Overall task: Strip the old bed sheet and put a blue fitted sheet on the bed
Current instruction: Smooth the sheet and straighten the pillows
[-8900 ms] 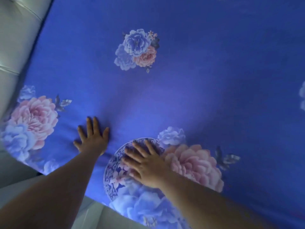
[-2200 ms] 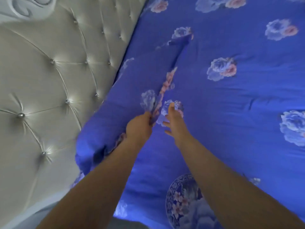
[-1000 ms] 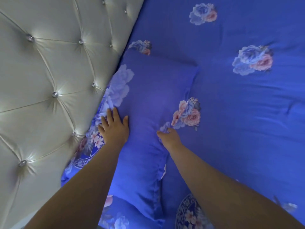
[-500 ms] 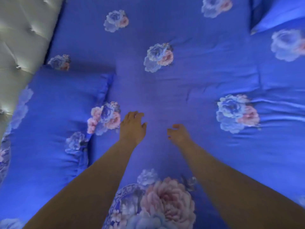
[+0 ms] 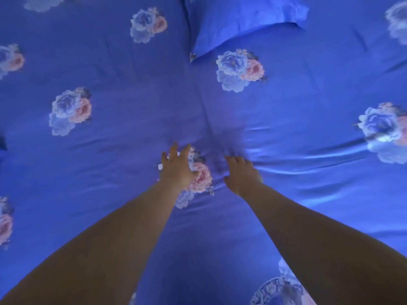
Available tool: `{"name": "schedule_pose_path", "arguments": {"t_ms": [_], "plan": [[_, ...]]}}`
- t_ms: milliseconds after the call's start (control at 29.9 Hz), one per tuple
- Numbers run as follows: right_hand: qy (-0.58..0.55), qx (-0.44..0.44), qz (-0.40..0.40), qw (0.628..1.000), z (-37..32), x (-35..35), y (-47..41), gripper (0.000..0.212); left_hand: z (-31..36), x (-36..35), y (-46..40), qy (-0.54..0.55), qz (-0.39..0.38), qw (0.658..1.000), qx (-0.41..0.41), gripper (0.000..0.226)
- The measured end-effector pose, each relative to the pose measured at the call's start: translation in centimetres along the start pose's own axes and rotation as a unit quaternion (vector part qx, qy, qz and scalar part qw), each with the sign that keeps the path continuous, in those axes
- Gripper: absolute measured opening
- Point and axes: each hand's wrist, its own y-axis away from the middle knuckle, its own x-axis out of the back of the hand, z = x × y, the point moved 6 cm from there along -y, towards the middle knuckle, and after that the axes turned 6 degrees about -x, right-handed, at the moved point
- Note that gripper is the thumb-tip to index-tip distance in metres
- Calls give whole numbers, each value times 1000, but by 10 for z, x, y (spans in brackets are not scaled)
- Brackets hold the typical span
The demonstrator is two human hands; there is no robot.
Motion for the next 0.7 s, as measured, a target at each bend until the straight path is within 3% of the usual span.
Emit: {"name": "schedule_pose_path", "arguments": {"t_ms": [67,167,434,568,601,702], "plan": [[-53,-9,53,997,7,19,-17,50,18,6,-27,-8,-11,1000,1,95],[-126,-5,90,988,19,48,-56,42,37,21,-70,-16,-18,1000,16,105],[-334,-37,77,939,27,95,-158,32,43,6,-133,-57,-138,986,81,125],[-490,-58,70,867,5,119,-203,9,41,-1,-136,-73,-124,987,64,125],[-536,-62,54,840,-5,125,-215,15,39,-5,-138,-75,-123,987,67,126],[-689,-90,-13,719,-38,144,-251,3,30,-13,-145,-67,-128,985,93,130]]}}
